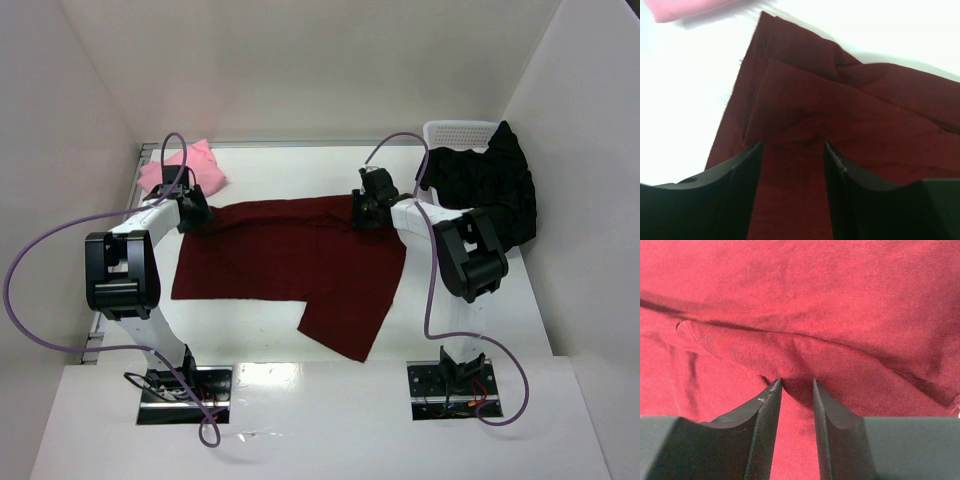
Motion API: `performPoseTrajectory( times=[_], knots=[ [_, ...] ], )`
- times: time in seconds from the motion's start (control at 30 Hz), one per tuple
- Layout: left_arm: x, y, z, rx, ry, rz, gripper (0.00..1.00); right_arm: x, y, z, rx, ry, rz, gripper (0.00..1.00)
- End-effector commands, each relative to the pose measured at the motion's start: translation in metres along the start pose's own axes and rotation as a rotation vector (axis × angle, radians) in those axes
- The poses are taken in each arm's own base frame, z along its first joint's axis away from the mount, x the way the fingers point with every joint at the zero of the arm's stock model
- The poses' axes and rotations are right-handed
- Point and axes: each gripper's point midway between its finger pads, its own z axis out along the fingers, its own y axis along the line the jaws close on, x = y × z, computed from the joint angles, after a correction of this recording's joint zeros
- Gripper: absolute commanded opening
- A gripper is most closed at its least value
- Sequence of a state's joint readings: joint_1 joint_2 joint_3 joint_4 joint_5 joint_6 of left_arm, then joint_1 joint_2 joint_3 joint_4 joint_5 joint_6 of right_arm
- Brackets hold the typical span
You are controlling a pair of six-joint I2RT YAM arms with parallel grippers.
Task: Fold and stack the t-shirts
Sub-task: Fold the flattened tshirt in 1/3 of the way
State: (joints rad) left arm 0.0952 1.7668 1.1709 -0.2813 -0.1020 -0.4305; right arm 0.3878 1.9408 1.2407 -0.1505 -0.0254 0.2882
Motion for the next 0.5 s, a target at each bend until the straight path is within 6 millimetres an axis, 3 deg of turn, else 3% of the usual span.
performPoseTrajectory(
  times=[0.0, 0.07, 0.13, 0.2, 0.37, 0.47],
  knots=[
    [-0.012, -0.013, 0.001, 0.063, -0.023, -0.029, 0.59, -0.016, 0.012, -0.019, -0.048, -0.051, -0.009, 0.35],
    [-0.015, -0.019, -0.002, 0.093, -0.025, -0.029, 0.59, -0.016, 0.012, -0.019, -0.048, -0.051, -0.009, 0.34],
    [-0.018, -0.032, -0.005, 0.162, -0.021, -0.027, 0.59, -0.020, 0.014, -0.020, -0.051, -0.060, -0.010, 0.46],
    [-0.020, -0.042, -0.010, 0.220, -0.022, -0.024, 0.59, -0.028, 0.017, -0.030, -0.058, -0.080, -0.001, 0.52],
    [-0.023, -0.056, -0.014, 0.300, -0.025, -0.018, 0.64, -0.059, 0.037, -0.060, -0.140, -0.165, -0.020, 0.53],
    [-0.020, -0.056, -0.011, 0.297, -0.015, -0.028, 0.64, -0.051, 0.036, -0.050, -0.150, -0.142, -0.074, 0.53]
  ],
)
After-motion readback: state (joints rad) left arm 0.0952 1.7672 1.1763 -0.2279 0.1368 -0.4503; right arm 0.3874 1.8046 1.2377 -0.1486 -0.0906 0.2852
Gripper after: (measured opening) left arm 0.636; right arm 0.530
